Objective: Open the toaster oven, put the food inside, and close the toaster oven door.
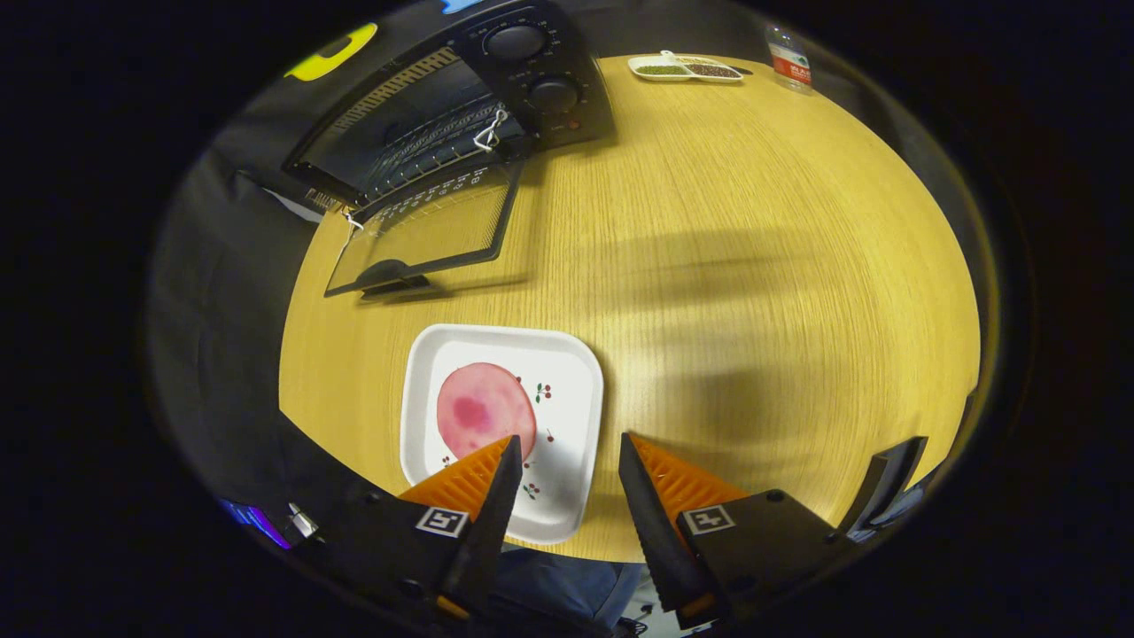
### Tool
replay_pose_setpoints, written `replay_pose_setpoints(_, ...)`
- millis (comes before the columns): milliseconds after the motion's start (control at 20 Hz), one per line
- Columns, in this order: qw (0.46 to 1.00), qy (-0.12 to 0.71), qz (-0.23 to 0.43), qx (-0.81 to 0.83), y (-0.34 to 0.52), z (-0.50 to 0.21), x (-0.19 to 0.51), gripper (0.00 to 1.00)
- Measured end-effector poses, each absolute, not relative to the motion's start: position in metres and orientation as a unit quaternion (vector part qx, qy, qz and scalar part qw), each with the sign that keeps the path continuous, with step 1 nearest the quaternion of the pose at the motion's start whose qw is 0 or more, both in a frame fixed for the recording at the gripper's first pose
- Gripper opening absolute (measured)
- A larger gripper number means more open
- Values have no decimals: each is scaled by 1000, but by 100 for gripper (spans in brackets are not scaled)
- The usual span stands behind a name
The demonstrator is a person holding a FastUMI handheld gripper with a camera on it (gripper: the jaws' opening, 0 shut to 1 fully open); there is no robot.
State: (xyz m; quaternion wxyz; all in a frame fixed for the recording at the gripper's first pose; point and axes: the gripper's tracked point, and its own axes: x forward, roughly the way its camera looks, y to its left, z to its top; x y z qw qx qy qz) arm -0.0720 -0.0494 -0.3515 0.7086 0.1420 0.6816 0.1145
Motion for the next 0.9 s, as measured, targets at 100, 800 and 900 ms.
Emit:
replay_pose_setpoints(100, 697, 693, 115, 147, -50, -351, -73, 54)
replay_pose_setpoints(800, 668, 710, 111, 193, -53, -359, -82, 2)
replay_pose_setpoints(900, 663, 706, 111, 223, -48, -355, -83, 2)
